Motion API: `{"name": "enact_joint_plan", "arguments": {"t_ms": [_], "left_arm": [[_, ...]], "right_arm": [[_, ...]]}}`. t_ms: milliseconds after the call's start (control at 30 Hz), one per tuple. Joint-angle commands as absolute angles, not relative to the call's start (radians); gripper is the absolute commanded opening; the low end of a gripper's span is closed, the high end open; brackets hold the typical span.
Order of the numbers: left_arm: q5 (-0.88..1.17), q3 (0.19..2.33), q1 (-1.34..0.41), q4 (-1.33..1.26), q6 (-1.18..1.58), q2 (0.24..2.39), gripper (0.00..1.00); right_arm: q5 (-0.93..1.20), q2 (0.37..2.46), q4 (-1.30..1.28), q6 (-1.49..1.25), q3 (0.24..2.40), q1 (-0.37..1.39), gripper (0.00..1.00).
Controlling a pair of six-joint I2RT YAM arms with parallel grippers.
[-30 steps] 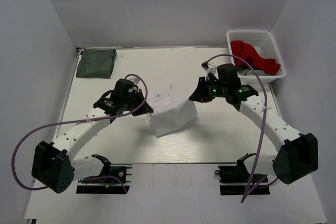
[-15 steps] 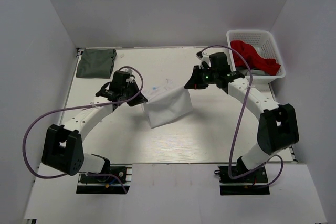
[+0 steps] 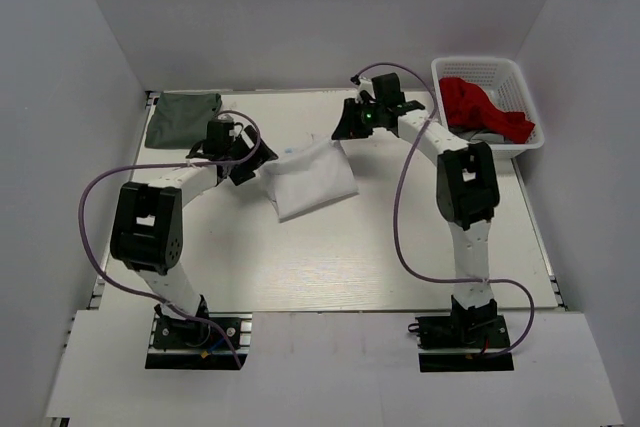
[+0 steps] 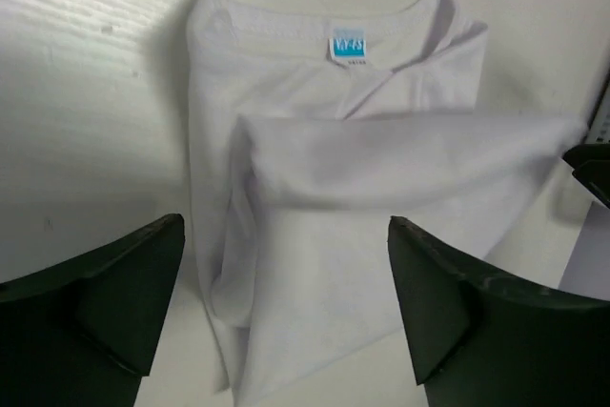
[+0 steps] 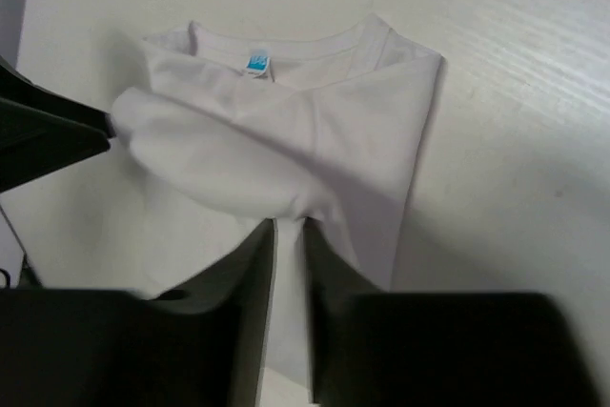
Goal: Fold and stack the t-shirts
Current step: Fold the long partially folded tshirt into a neat square
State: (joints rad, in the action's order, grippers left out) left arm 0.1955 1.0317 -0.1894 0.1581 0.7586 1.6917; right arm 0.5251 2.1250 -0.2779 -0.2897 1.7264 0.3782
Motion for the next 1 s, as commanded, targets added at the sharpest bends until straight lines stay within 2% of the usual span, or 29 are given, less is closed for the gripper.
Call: {"name": "enact_joint_plan", "arguments": {"t_ms": [0, 33, 67, 133, 167, 267, 400, 633, 833, 967], "left_arm": [[0.251, 1.109, -0.149, 0.003, 0.759, 1.757, 1.00], [0.270, 1.136, -0.134, 0.003, 0.759, 1.776, 1.00], [0.287, 1.194, -0.133, 0.014, 0.735, 1.790, 1.00], [0.308, 1.230, -0.123, 0.025, 0.720, 1.790, 1.00], [0.331, 1.239, -0.123, 0.025, 0.698, 1.790, 1.00], [0.409, 1.204, -0.146, -0.020, 0.672, 1.756, 1.00], [0.576, 1.138, -0.167, -0.123, 0.667, 1.750, 1.00], [0.598, 1.129, -0.245, -0.114, 0.678, 1.845, 1.00], [0.532, 1.045, -0.288, -0.080, 0.678, 1.845, 1.00], [0.541, 0.968, -0.325, -0.051, 0.666, 1.845, 1.00]], "right_arm": [[0.563, 2.259, -0.265, -0.242, 1.932, 0.357, 0.33], [0.581, 2.308, -0.271, -0.232, 1.974, 0.357, 0.45], [0.575, 2.327, -0.299, -0.247, 2.068, 0.353, 0.66], [0.574, 2.339, -0.334, -0.235, 2.105, 0.354, 0.79], [0.531, 2.297, -0.315, -0.227, 2.053, 0.360, 0.90], [0.479, 2.149, -0.258, -0.239, 1.832, 0.365, 0.90], [0.532, 2.011, -0.140, -0.253, 1.582, 0.379, 0.90], [0.589, 1.970, -0.100, -0.252, 1.453, 0.423, 0.90], [0.607, 2.009, -0.026, -0.287, 1.317, 0.452, 0.90], [0.583, 1.947, -0.011, -0.317, 1.195, 0.471, 0.90]]}}
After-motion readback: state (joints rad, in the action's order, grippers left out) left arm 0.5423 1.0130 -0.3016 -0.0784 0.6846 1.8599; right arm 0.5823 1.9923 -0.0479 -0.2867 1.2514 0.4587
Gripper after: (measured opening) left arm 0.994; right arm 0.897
